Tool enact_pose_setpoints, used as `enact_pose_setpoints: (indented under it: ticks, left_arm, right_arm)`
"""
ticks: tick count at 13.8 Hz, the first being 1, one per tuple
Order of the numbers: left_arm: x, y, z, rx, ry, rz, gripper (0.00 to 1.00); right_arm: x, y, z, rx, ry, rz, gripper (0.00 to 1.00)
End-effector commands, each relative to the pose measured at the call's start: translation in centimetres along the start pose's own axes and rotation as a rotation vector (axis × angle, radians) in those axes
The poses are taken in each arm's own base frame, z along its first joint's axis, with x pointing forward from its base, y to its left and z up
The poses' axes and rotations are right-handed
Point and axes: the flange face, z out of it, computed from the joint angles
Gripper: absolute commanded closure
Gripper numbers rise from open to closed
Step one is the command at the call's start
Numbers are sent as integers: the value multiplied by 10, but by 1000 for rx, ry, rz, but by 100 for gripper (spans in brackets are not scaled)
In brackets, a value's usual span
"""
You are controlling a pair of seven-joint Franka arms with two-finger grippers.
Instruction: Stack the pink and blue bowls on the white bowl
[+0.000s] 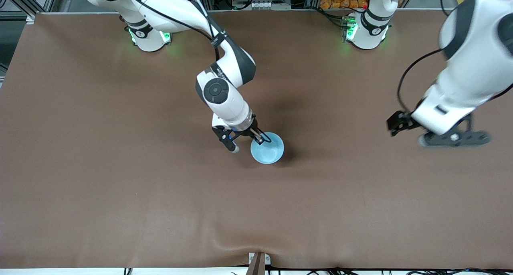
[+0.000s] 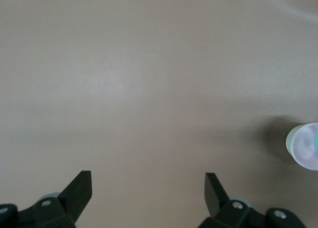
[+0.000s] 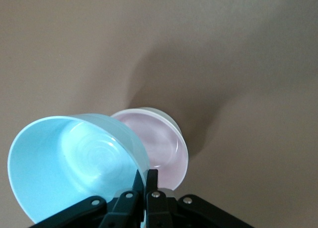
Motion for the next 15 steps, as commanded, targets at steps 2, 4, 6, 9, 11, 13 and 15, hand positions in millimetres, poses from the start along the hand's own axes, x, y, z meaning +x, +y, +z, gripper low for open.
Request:
enact_pose_setpoints:
  ticks: [2,4,6,9,11,13,15]
  left_arm:
    - [-31,-44,-24,-60,-33,-79,0]
    - [-38,-65,-31,-74,-53,-120,0]
    - [-58,-71,-40,-76,-61,-127,0]
    - [-62,-74,-40,-75,-61,-130,0]
    - [-63,-77,-40,-80,-63,-131,0]
    - [-65,-79,-39,-83,-73,-132,0]
    - [-67,-79,-37,-82,-80,-132,0]
  right_arm:
    - [-7,1,9,-10,-11,14,100]
    - [-9,9,19,-32,-5,8,100]
    - [-7,14,28,-44,-1,9,100]
    - [-8,16,36,-48,2,5,100]
    - [-8,18,43,-54,5,4,100]
    - [-6,19,50,-53,8,6,100]
    - [-7,18,50,-45,13,-3,58]
